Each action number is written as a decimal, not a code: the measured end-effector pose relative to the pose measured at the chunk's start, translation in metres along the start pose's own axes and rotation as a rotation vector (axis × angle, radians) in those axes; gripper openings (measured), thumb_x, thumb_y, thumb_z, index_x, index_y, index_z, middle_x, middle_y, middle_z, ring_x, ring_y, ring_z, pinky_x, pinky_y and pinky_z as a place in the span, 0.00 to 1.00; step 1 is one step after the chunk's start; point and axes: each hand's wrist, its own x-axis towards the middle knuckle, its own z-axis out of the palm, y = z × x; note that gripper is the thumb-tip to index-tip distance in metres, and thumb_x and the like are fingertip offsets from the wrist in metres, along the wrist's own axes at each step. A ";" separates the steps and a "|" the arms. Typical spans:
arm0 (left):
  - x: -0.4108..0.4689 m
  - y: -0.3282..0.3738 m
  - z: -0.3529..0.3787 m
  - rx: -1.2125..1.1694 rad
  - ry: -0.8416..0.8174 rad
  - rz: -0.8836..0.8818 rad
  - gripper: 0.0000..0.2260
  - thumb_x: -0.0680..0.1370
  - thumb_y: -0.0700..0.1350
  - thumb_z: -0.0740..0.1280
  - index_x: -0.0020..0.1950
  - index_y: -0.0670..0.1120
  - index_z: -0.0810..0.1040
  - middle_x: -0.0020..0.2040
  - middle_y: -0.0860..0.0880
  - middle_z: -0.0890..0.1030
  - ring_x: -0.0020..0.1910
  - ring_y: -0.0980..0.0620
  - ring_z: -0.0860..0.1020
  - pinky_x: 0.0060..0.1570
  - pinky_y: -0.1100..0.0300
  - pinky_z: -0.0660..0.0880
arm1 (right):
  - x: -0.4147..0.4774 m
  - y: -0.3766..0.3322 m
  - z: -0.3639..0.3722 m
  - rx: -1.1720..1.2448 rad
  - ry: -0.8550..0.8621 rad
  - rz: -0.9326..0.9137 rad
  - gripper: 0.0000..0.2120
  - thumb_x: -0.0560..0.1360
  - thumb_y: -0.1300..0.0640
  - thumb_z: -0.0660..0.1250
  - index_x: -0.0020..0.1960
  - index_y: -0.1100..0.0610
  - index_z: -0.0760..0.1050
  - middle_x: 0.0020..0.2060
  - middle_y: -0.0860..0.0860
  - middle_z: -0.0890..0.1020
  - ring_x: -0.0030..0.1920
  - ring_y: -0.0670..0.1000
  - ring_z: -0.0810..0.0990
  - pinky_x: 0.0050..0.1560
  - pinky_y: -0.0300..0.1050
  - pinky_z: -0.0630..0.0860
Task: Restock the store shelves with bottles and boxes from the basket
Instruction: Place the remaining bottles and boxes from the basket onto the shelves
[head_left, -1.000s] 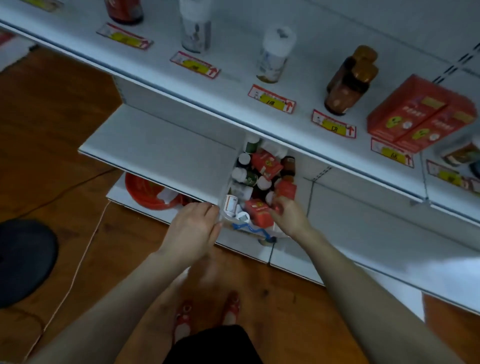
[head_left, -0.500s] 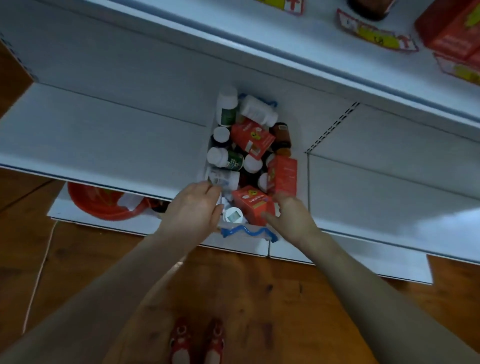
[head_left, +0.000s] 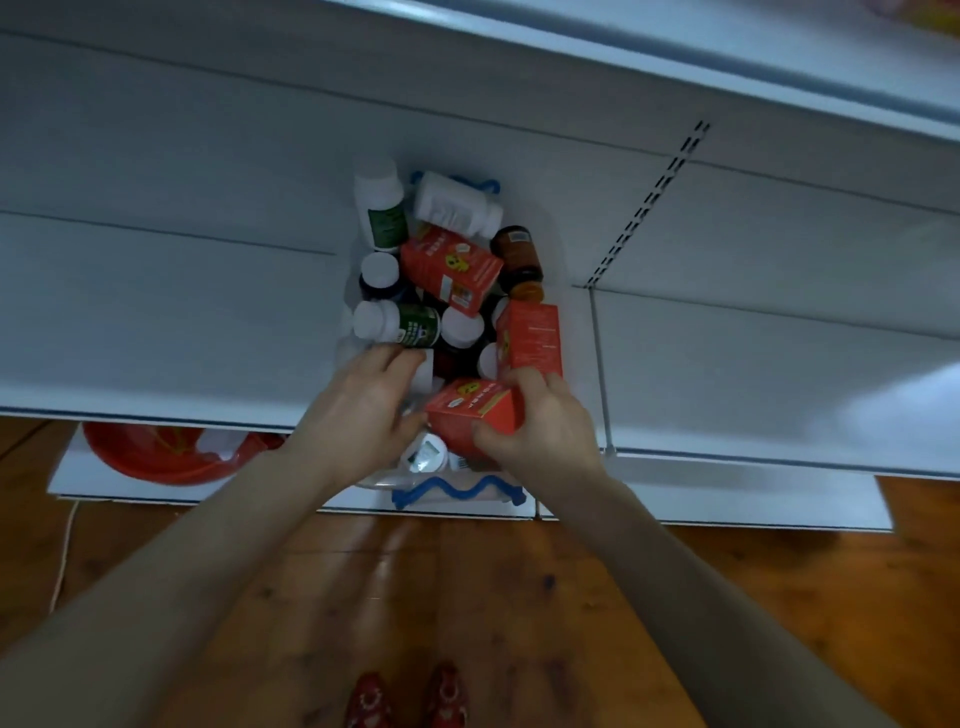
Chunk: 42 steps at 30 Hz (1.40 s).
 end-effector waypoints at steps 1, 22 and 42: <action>-0.001 0.001 -0.001 -0.057 0.010 -0.023 0.23 0.67 0.40 0.72 0.60 0.34 0.74 0.54 0.35 0.77 0.51 0.36 0.77 0.49 0.53 0.73 | -0.003 0.004 -0.006 0.080 0.013 -0.029 0.27 0.69 0.47 0.70 0.64 0.53 0.67 0.58 0.51 0.72 0.57 0.53 0.73 0.58 0.49 0.73; -0.024 0.029 -0.050 -0.992 0.437 -0.869 0.08 0.74 0.49 0.69 0.43 0.48 0.71 0.46 0.45 0.79 0.44 0.50 0.79 0.45 0.51 0.78 | 0.066 0.003 -0.027 -0.127 0.073 -0.092 0.15 0.78 0.57 0.58 0.61 0.63 0.70 0.55 0.62 0.75 0.56 0.61 0.72 0.49 0.47 0.69; -0.041 0.051 -0.053 -1.061 0.503 -0.934 0.10 0.76 0.49 0.65 0.52 0.45 0.69 0.44 0.50 0.76 0.42 0.57 0.78 0.40 0.61 0.76 | 0.048 -0.007 -0.010 0.118 -0.060 -0.199 0.17 0.72 0.59 0.69 0.58 0.60 0.72 0.53 0.59 0.74 0.51 0.56 0.74 0.44 0.41 0.69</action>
